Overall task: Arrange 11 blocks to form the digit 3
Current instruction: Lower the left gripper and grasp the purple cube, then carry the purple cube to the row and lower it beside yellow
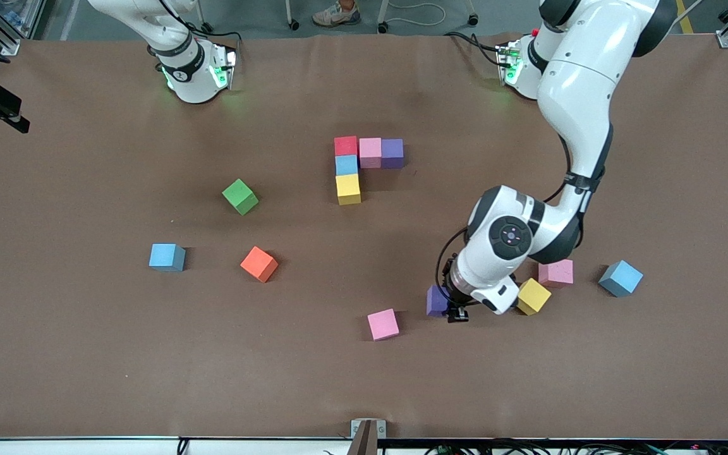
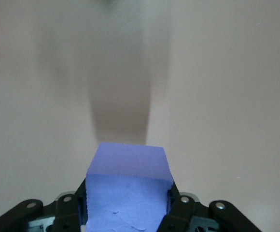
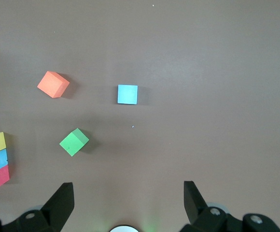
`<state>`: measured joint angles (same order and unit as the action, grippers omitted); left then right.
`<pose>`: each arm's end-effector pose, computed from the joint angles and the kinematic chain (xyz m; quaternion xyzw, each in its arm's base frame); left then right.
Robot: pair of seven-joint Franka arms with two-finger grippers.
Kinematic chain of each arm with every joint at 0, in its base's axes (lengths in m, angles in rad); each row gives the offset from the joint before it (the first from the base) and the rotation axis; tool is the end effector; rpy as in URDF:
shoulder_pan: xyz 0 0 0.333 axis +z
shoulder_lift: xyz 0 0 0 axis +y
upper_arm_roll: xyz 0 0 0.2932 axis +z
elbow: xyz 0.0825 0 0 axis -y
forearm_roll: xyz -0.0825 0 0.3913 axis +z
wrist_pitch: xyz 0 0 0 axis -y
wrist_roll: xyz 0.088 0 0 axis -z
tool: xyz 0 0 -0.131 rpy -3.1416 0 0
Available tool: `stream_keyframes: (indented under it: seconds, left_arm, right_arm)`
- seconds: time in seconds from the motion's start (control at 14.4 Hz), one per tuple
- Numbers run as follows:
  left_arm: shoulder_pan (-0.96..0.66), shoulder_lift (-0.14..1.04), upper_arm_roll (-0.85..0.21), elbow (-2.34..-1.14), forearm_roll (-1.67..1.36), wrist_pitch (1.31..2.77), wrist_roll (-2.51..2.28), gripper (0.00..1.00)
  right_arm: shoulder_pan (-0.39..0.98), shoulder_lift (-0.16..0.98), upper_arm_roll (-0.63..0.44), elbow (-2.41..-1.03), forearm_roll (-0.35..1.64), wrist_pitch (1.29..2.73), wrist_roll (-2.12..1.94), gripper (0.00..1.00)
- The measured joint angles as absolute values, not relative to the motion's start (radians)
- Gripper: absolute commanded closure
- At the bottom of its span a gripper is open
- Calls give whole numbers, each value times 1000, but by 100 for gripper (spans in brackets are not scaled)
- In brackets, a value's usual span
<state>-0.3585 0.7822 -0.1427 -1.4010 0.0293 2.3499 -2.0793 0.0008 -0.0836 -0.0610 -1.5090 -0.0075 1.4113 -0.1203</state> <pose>0.6599 -0.3392 0.2151 0.6903 0.7173 -0.0114 0.0938 0.5180 -0.0337 0.6381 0.9995 0.0296 -0.0072 0.0005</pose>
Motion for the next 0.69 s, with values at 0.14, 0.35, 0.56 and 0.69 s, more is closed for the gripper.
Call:
stream_keyframes:
  seconds: [0.14,0.35,0.56,0.69]
  left_arm:
    - [-380,765,-143,-1434,29,2350,-2116,87]
    - [-405,706,-143,-1525,29,2347,-2190,86]
    - [-434,642,-145,-1636,29,2344,-2257,86]
    - [-471,604,-146,-1706,29,2344,-2321,86]
  right_arm:
    - [1,-79,-61,-1503,-7,1404,-120,0]
    - [1,-79,-61,-1502,-7,1389,-120,0]
    - [2,-79,-61,-1502,-7,1388,-120,0]
    - [3,-79,-61,-1502,-7,1383,-120,0]
